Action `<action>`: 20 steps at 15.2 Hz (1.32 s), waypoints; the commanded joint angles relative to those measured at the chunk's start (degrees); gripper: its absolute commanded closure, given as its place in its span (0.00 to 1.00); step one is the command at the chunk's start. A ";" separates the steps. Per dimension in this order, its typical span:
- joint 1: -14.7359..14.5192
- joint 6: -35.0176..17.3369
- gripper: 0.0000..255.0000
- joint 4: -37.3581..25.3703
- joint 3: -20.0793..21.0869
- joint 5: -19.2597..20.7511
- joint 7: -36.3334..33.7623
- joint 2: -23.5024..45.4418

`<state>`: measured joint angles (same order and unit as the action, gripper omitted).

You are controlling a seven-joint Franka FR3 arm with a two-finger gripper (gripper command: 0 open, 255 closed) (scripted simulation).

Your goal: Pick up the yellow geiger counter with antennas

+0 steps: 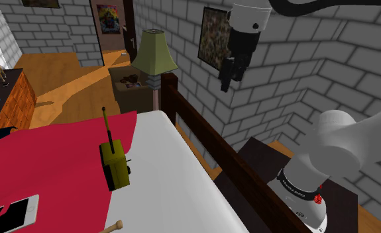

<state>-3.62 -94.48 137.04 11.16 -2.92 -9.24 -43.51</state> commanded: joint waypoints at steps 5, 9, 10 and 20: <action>-1.33 -4.97 0.00 -1.81 7.63 -4.34 -9.41 6.34; -1.55 -8.16 0.00 -4.68 12.74 -5.90 -15.66 11.94; -1.51 -8.94 0.00 -5.58 14.03 -6.09 -17.26 13.49; -0.23 -15.43 0.00 -18.42 26.89 -1.23 -35.38 32.97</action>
<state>-3.81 -109.17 119.79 36.65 -5.01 -42.27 -12.62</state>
